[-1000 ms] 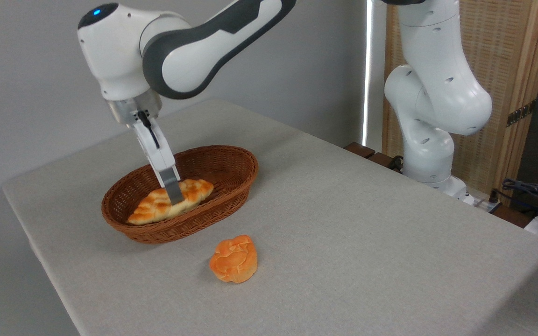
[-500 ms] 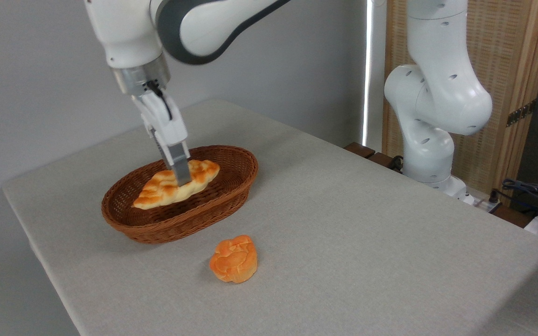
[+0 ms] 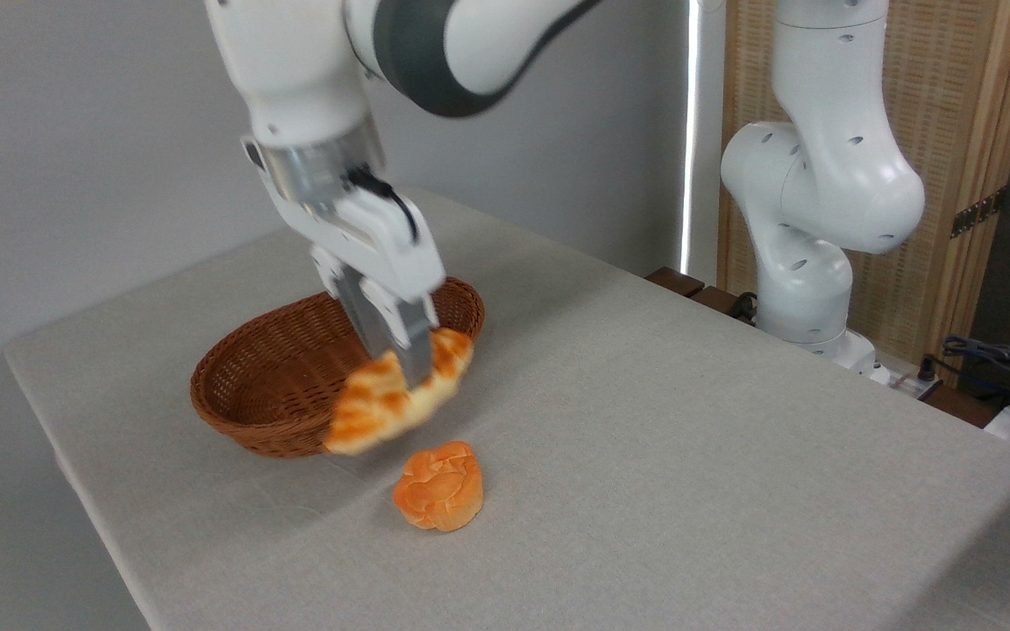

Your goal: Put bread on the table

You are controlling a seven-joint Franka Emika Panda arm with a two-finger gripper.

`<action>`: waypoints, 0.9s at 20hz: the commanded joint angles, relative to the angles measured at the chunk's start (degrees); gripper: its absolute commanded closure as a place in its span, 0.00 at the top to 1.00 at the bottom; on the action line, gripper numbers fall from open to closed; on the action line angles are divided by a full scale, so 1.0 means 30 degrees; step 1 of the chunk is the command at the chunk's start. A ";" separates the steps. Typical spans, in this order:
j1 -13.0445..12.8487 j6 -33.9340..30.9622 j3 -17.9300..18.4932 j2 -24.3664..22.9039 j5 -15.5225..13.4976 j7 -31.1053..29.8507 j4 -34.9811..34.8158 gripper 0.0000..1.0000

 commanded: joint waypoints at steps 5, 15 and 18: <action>-0.0152 -0.0010 0.1019 -0.0220 0.0787 -0.0043 -0.1677 1.00; -0.0240 0.0253 0.0815 -0.0864 0.0641 -0.0043 -0.0507 1.00; -0.0298 0.0633 0.0785 -0.1185 0.0582 -0.0043 -0.0009 1.00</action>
